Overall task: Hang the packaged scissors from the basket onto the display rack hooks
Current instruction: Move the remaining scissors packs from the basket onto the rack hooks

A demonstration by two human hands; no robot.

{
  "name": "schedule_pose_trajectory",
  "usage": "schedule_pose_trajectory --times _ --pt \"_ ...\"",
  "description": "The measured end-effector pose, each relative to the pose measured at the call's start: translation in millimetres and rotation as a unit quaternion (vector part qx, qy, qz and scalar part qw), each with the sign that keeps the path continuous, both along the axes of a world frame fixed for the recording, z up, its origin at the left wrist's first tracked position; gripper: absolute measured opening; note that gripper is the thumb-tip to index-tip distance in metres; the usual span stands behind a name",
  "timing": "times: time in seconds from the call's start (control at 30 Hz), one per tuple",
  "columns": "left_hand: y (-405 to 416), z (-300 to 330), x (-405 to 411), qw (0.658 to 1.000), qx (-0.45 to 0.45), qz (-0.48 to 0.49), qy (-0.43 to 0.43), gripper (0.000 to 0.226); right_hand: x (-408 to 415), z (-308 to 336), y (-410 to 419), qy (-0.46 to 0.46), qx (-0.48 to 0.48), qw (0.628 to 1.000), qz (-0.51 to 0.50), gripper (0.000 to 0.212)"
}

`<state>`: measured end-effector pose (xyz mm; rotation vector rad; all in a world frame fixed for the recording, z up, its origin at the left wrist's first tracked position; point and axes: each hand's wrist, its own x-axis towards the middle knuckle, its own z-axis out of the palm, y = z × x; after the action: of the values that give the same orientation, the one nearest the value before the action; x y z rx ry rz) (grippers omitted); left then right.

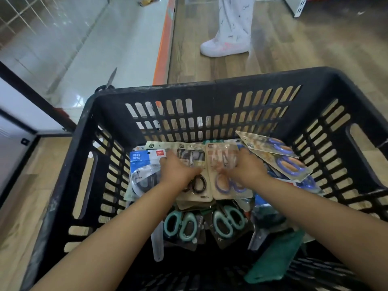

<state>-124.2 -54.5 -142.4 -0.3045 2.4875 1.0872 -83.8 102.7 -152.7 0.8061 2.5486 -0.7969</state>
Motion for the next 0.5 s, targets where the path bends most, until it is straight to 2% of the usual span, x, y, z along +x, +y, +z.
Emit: schedule_pose_trajectory --times 0.1,0.2,0.33,0.4,0.5 --pt "-3 3 -4 0.994 0.082 0.066 -0.031 0.052 -7 -3 1 0.022 -0.085 0.994 -0.058 0.058" --pt "-9 7 -7 0.987 0.135 0.074 -0.048 0.025 -8 6 4 0.023 -0.169 0.981 -0.098 0.037" --pt "-16 13 -11 0.972 0.197 0.095 -0.089 0.02 -4 18 10 0.059 -0.265 0.956 -0.109 0.028" --pt "-17 17 -13 0.963 0.23 0.089 -0.107 0.011 -4 21 12 0.072 -0.285 0.95 -0.106 0.026" --pt "-19 22 -16 0.948 0.283 0.088 -0.116 0.012 -4 31 17 0.107 -0.296 0.943 -0.111 0.022"
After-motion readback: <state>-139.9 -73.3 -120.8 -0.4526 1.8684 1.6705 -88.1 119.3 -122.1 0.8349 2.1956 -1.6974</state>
